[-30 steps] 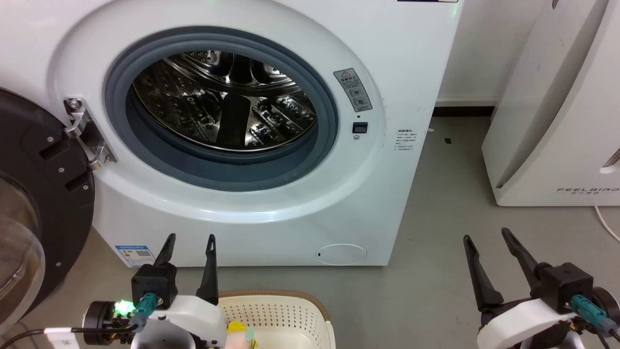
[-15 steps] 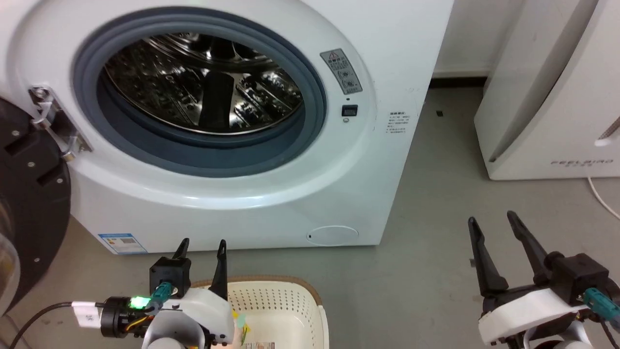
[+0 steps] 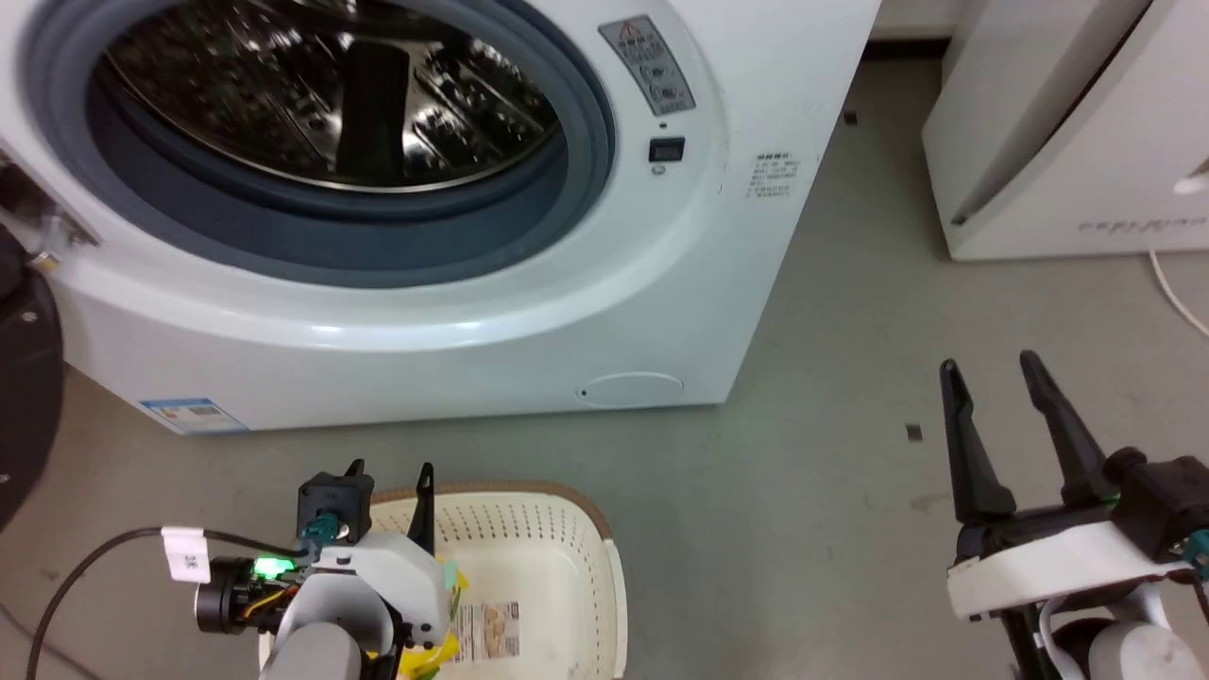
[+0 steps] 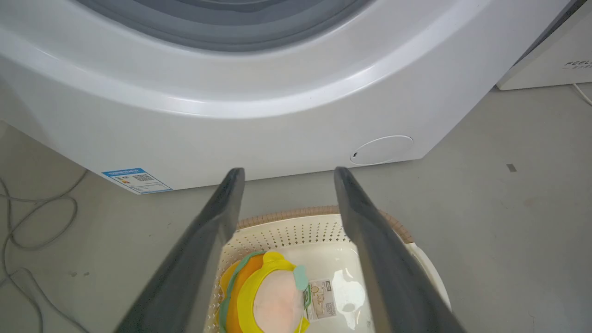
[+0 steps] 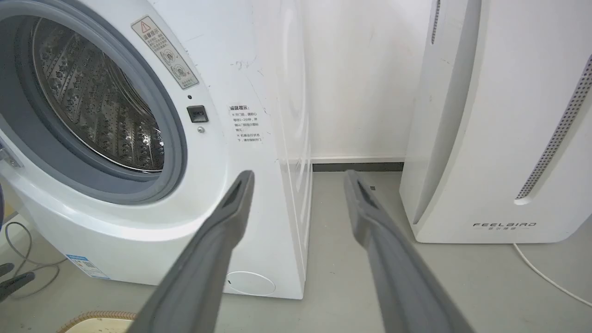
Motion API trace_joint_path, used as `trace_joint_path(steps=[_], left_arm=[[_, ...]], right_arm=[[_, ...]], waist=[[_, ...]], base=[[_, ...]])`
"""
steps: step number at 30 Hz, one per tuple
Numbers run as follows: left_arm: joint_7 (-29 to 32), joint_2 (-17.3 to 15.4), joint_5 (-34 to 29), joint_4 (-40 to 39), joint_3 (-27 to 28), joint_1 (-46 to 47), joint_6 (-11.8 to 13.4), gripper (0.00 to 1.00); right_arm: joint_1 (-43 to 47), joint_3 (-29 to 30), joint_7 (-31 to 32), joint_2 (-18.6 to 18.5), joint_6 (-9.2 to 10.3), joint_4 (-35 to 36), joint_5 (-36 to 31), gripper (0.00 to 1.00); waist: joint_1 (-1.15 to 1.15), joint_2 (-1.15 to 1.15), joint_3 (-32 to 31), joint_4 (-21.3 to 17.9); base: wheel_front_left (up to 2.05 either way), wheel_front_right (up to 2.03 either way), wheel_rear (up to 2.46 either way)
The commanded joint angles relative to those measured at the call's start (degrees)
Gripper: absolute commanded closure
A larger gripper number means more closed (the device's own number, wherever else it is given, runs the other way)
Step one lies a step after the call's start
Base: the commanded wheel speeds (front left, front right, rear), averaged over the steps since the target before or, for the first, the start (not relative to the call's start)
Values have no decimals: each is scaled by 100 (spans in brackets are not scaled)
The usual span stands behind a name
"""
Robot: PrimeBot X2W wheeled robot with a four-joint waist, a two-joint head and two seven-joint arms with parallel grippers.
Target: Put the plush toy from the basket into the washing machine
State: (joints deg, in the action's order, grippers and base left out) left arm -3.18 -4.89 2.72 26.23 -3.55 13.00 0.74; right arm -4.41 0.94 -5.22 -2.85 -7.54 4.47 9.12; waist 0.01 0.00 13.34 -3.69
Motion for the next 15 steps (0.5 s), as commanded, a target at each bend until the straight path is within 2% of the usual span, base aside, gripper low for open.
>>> trace_joint_path(steps=[1,15], left_arm=[[21,-67,40,189,-22,184,39,0],[276,-253,173,977,-147,614,82,0]], right_arm=[[-156,23,-55,-1,2,69,85,0],[-516,95,-210,-1,3,279,308,0]], waist=[[-1,0,229,-47],[-1,0,1129,-146]], base=[[0,0,0],[0,0,0]])
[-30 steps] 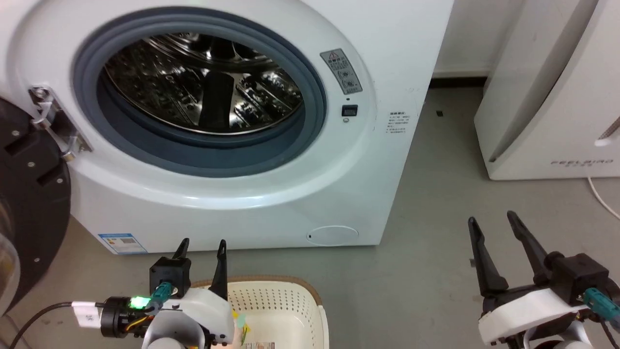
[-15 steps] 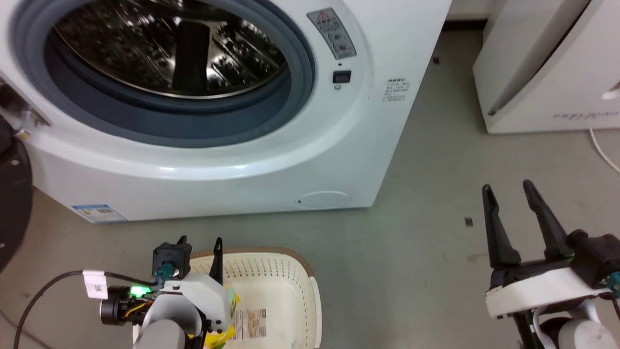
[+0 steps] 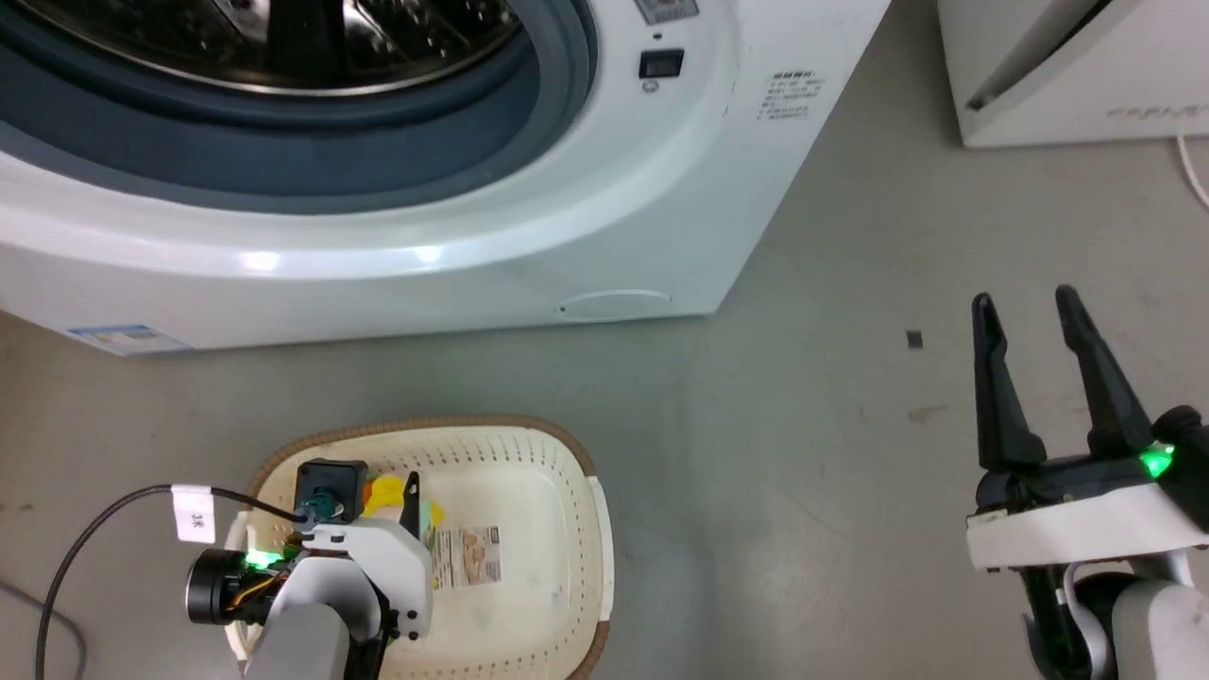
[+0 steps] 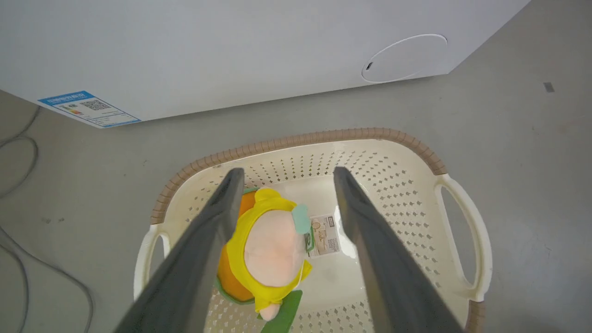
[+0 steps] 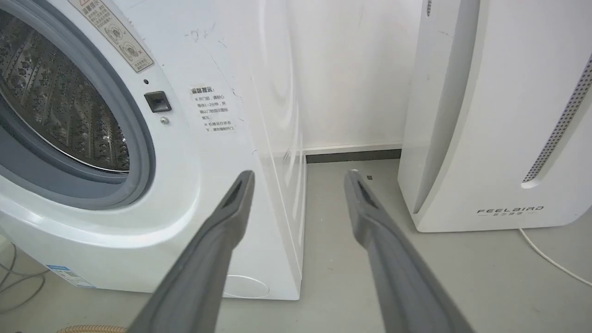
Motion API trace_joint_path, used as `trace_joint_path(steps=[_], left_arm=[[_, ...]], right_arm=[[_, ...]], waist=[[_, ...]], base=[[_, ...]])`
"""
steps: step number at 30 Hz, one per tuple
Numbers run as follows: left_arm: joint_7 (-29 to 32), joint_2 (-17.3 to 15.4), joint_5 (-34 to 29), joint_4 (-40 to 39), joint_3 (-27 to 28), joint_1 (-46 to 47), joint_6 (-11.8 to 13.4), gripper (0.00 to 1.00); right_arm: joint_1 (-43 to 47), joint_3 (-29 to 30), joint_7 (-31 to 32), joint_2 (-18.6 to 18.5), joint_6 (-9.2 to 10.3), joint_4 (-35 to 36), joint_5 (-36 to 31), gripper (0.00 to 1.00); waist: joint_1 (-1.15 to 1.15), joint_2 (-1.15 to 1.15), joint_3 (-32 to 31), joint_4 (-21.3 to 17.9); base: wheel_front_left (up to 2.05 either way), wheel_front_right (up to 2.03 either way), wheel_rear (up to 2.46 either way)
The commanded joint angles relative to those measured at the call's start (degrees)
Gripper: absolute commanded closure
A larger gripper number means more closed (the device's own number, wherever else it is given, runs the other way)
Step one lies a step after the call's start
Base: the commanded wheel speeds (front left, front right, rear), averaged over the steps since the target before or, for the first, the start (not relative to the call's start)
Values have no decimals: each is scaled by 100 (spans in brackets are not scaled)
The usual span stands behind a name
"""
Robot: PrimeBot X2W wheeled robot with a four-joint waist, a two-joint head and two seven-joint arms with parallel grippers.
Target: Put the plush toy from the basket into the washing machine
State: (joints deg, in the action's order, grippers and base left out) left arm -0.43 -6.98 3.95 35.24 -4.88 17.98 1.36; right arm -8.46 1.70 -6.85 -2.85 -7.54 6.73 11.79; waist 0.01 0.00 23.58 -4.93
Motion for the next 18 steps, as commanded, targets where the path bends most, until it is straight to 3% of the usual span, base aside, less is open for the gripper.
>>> trace_joint_path(steps=[1,18], left_arm=[[14,-61,55,135,-29,155,22,0],[68,-181,185,1138,-300,805,105,0]], right_arm=[[-140,26,-59,-1,3,74,58,0],[-554,110,-262,-2,3,340,290,0]], waist=[[-1,0,179,-27],[-1,0,1123,-53]], base=[[0,0,0],[0,0,0]])
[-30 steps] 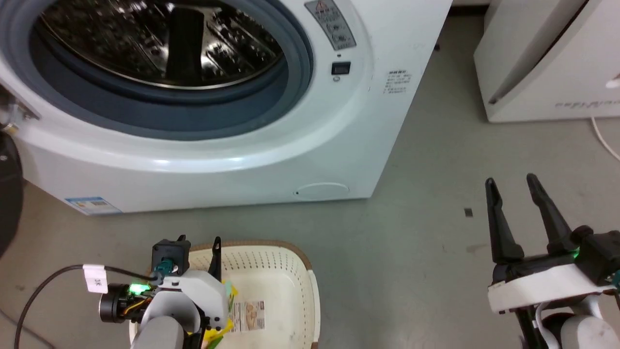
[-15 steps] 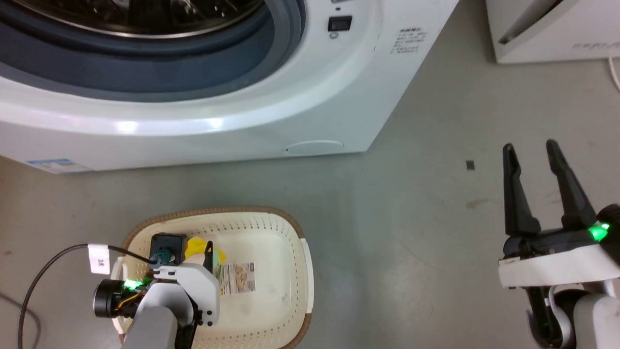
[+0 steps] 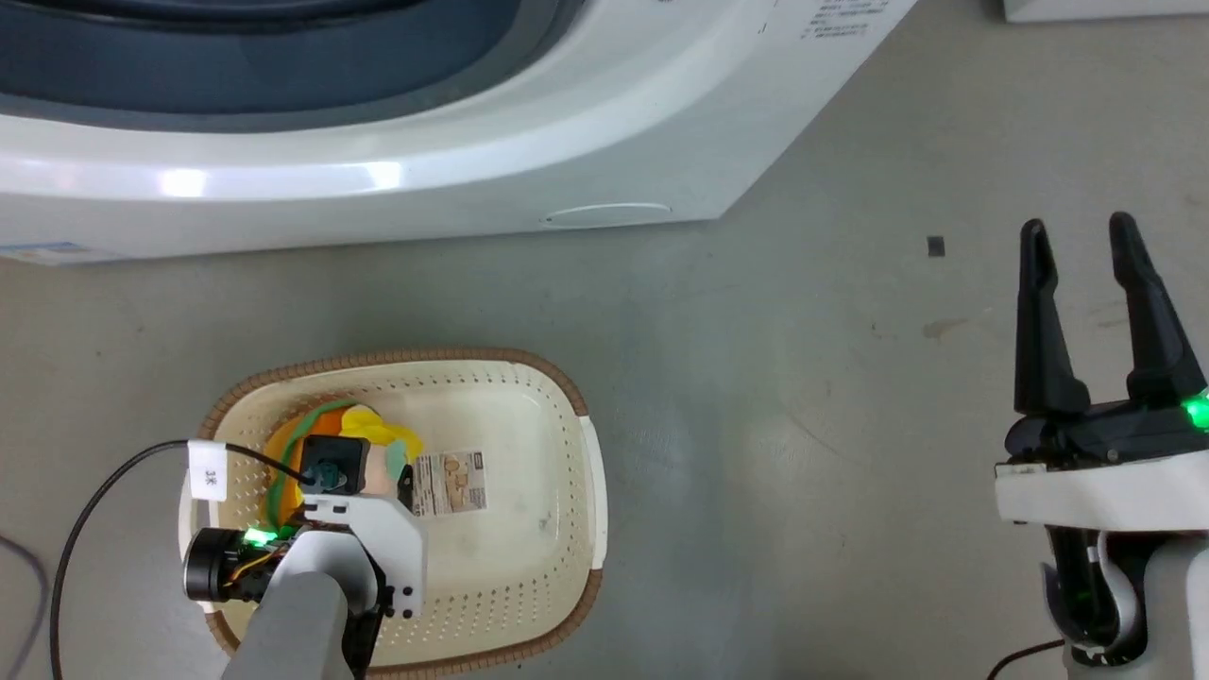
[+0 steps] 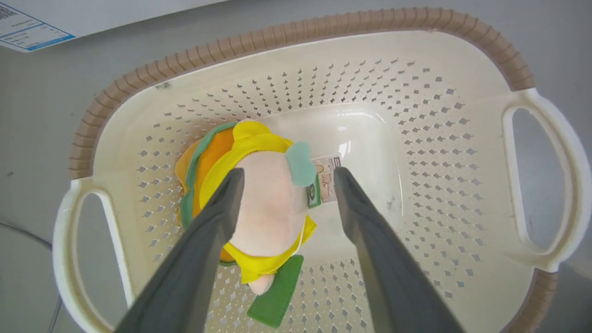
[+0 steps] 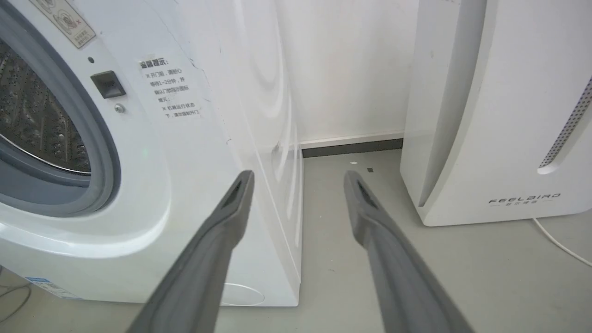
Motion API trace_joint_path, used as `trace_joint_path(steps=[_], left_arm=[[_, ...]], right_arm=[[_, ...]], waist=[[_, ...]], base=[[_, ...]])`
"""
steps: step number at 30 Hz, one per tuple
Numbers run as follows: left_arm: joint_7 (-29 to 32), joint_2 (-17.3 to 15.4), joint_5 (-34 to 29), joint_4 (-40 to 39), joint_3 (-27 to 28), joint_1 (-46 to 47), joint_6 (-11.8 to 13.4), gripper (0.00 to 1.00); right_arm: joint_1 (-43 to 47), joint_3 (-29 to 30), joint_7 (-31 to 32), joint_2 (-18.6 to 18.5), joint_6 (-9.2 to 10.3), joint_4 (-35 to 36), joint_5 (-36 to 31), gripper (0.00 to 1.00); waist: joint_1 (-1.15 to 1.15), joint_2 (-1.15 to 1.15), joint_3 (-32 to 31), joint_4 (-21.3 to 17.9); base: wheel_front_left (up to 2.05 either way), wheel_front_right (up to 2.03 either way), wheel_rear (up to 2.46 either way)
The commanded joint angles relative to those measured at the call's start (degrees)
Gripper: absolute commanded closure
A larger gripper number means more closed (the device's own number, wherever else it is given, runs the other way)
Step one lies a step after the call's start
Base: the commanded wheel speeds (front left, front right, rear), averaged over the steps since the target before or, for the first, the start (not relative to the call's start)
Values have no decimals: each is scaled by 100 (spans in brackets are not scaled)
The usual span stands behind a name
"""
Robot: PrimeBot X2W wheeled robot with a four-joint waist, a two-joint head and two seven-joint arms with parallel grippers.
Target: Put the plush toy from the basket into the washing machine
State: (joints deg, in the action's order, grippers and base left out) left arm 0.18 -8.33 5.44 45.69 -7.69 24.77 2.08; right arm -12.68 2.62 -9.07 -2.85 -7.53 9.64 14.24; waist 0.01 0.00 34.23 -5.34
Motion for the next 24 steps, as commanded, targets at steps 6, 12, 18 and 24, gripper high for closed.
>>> trace_joint_path(steps=[6,12,18,24], left_arm=[[7,-138,92,447,-111,362,73,0],[-28,-223,171,800,-186,613,119,0],[-48,-300,268,1152,-258,854,117,0],[-24,-313,358,1506,-352,1054,154,0]], right_arm=[[-248,57,-111,-2,3,123,139,0],[-390,87,-183,-2,3,196,239,0],[-529,116,-254,-2,3,266,334,0],[-648,163,-326,-2,3,327,427,0]], waist=[[-1,0,354,-46],[-1,0,660,-89],[-1,0,941,-125],[-1,0,1160,-153]], base=[[0,0,0],[0,0,0],[0,0,0],[0,0,0]])
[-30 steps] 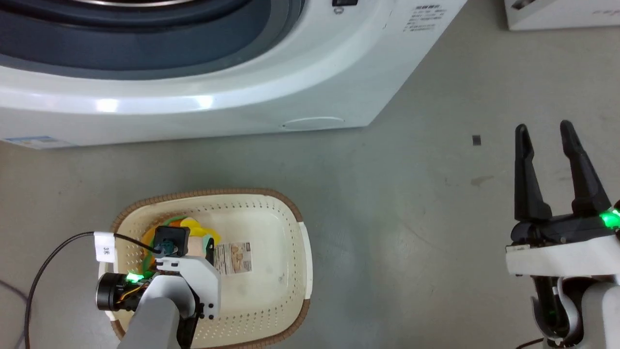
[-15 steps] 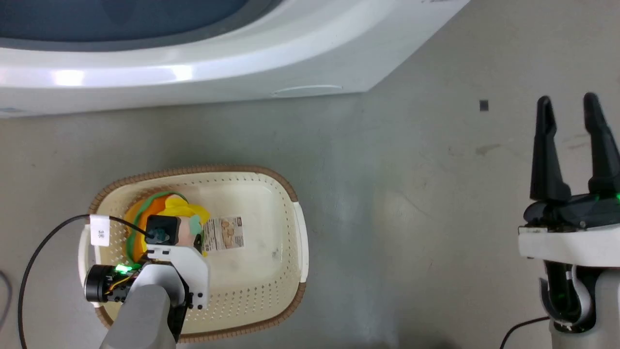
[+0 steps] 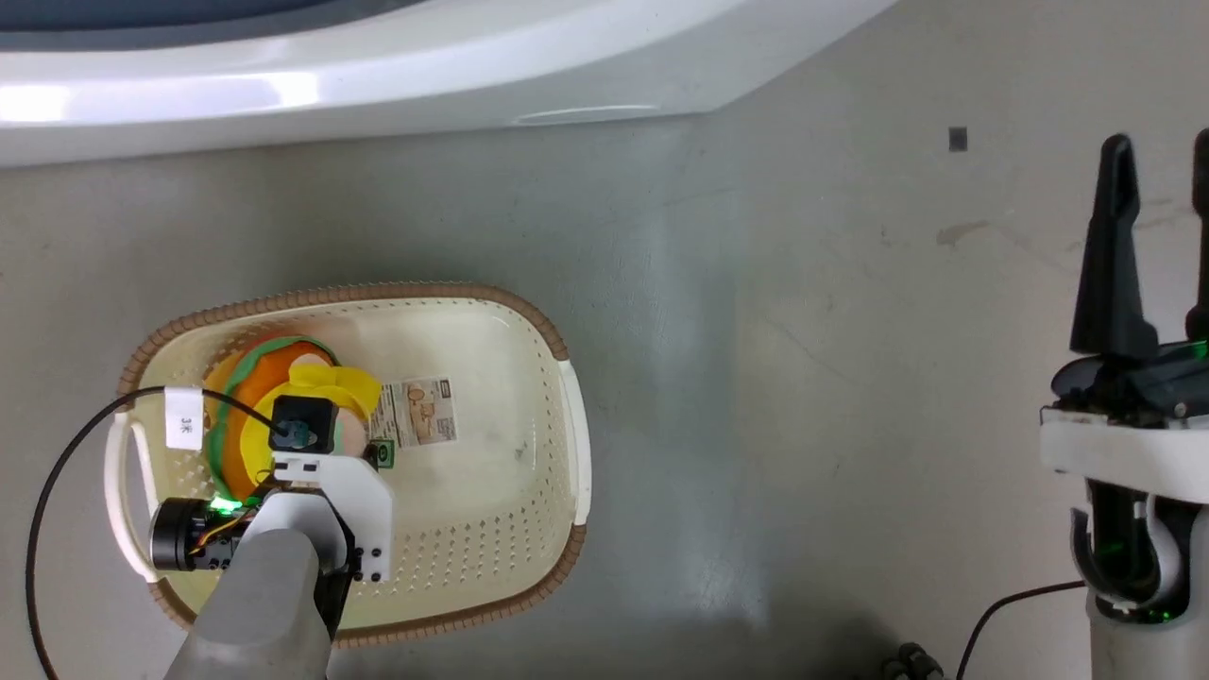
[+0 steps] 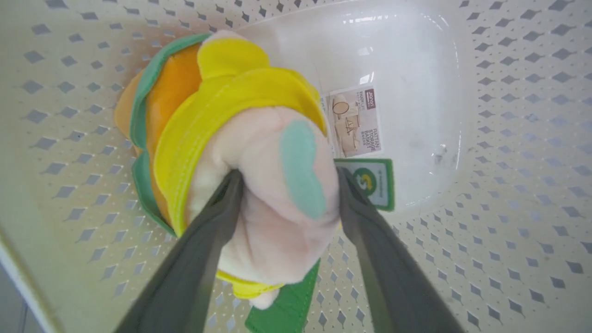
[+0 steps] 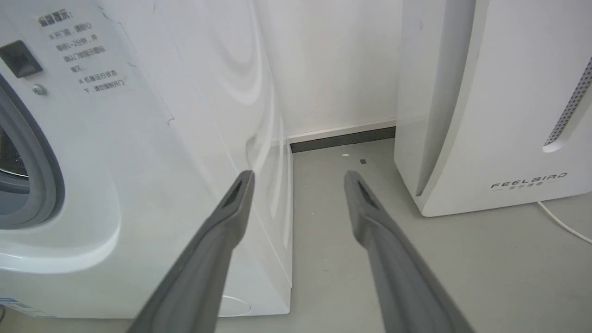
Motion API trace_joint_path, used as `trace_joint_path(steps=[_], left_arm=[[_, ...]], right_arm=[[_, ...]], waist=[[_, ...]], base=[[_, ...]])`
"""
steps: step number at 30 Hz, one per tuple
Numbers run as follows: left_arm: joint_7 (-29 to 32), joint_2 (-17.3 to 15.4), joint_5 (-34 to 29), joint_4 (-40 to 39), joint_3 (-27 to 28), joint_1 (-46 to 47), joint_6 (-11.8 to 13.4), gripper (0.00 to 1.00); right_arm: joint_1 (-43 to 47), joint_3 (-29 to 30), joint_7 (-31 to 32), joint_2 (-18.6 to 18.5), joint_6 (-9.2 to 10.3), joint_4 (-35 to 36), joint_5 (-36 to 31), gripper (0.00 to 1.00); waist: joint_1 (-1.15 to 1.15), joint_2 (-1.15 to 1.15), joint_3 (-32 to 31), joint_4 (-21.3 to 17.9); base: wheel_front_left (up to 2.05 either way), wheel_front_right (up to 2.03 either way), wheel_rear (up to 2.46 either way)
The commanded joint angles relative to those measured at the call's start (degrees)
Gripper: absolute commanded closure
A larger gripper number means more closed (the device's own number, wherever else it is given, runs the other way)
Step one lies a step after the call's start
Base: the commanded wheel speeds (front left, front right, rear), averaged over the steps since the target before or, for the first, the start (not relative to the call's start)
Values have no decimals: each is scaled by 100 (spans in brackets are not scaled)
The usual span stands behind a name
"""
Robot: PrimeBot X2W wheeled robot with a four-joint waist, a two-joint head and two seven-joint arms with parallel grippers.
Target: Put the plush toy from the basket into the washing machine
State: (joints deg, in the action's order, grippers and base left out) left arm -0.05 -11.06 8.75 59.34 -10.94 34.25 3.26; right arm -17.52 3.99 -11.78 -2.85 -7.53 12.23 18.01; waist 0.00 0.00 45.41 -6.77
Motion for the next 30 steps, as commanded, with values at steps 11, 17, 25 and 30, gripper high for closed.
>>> trace_joint_path(steps=[11,17,25,30], left_arm=[[-36,15,253,789,-181,402,-2,100],[-181,130,361,1201,-343,492,-74,100],[-425,317,326,1461,-630,403,-200,100],[-667,440,361,1461,-710,208,-380,100]], right_arm=[[-327,134,-186,-2,4,150,178,0],[-327,204,-269,-2,4,91,281,0],[-77,208,-322,-3,4,-103,307,0],[130,213,-322,-3,4,-179,272,0]], waist=[[0,0,249,-8],[0,0,88,13],[0,0,-516,166],[0,0,-1031,318]], base=[[0,0,0],[0,0,0],[0,0,0],[0,0,0]])
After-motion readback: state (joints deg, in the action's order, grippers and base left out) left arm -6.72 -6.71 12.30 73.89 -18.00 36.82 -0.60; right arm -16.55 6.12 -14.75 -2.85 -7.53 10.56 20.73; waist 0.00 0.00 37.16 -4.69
